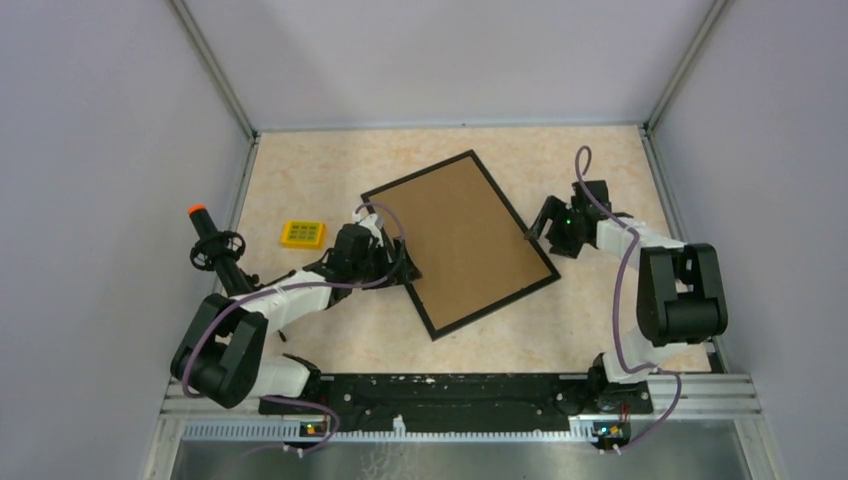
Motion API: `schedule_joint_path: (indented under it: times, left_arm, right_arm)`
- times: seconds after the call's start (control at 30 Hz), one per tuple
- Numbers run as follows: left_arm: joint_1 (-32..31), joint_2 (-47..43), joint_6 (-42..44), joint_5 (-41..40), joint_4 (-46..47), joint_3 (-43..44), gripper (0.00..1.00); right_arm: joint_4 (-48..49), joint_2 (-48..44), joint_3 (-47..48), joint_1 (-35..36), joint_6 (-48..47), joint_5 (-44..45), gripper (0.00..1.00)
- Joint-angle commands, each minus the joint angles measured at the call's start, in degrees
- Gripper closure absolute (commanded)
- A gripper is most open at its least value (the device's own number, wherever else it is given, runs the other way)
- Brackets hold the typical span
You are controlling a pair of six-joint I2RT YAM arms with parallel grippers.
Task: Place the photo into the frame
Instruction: Adjust the photo frame at the center of the board.
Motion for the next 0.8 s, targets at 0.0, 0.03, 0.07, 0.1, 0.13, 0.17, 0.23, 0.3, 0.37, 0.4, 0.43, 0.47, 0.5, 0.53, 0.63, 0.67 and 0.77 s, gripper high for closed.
schedule_joint_path:
  times: [0.0,0.03,0.07,0.1,0.13,0.17,0.23,0.3,0.37,0.4,0.43,0.47,0.5,0.53,0.63,0.67,0.77]
  left_arm:
    - [-0.15,0.86,0.31,2.72,9.47,-1.5,0.01]
    - [-0.15,1.52,0.03,2.53,9.83,-1.47,0.01]
    - [-0.15,2.27,0.04,2.07,9.89,-1.18,0.01]
    - [-0.07,3.01,0.19,1.65,9.74,-0.83,0.01]
    - [-0.04,3.71,0.45,1.17,9.51,-0.33,0.01]
    - [-0.06,4.31,0.8,0.72,9.09,0.44,0.01]
    - [0.02,5.22,1.43,-0.43,7.98,2.0,0.01]
    - [0.15,5.82,2.27,-2.27,6.21,3.6,0.01]
    - [0.21,5.88,2.75,-4.06,4.93,4.35,0.01]
    - [0.28,5.85,2.8,-4.51,4.71,4.22,0.01]
    - [0.47,5.89,2.73,-4.52,4.73,4.02,0.01]
    - [0.63,6.03,2.67,-4.39,4.71,3.82,0.01]
    - [0.8,6.1,2.48,-4.37,4.59,3.68,0.01]
    - [0.86,6.21,2.26,-4.51,4.34,3.62,0.01]
    - [1.26,5.72,1.56,-4.77,5.06,2.2,0.02]
    - [1.4,5.49,1.32,-4.69,5.39,1.85,0.02]
    - [2.11,6.15,0.77,-4.31,5.8,1.52,0.02]
  right_arm:
    - [3.81,-3.43,-6.42,0.58,-0.77,-7.36,0.29]
    - [3.93,-4.27,-8.06,0.63,-0.33,-9.96,0.33]
    - [4.62,-5.22,-10.17,1.01,0.55,-12.1,0.35]
    - [5.69,-6.33,-12.19,1.67,1.52,-14.37,0.35]
    - [5.92,-7.35,-13.85,3.06,2.37,-15.62,0.36]
    - [5.82,-8.82,-15.05,4.6,3.32,-16.08,0.36]
    - [5.35,-12.05,-17.17,8.41,4.95,-16.11,0.36]
    - [3.08,-15.42,-17.89,10.59,5.41,-15.21,0.36]
    - [-2.73,-18.22,-16.72,10.52,3.12,-10.03,0.35]
    - [-5.9,-19.45,-15.53,10.52,1.43,-6.14,0.35]
    - [-8.56,-20.04,-14.06,10.52,0.0,-2.3,0.35]
    - [-11.43,-20.06,-12.63,10.47,-1.14,0.4,0.35]
    - [-14.09,-19.58,-11.13,10.31,-2.42,2.28,0.37]
    - [-16.08,-19.09,-9.95,9.95,-3.35,3.75,0.39]
    - [-18.78,-18.64,-8.26,8.86,-4.74,4.85,0.54]
    - [-18.85,-18.84,-8.33,8.69,-4.78,4.46,0.57]
    - [-18.94,-17.38,-8.75,8.79,-5.21,2.78,0.68]
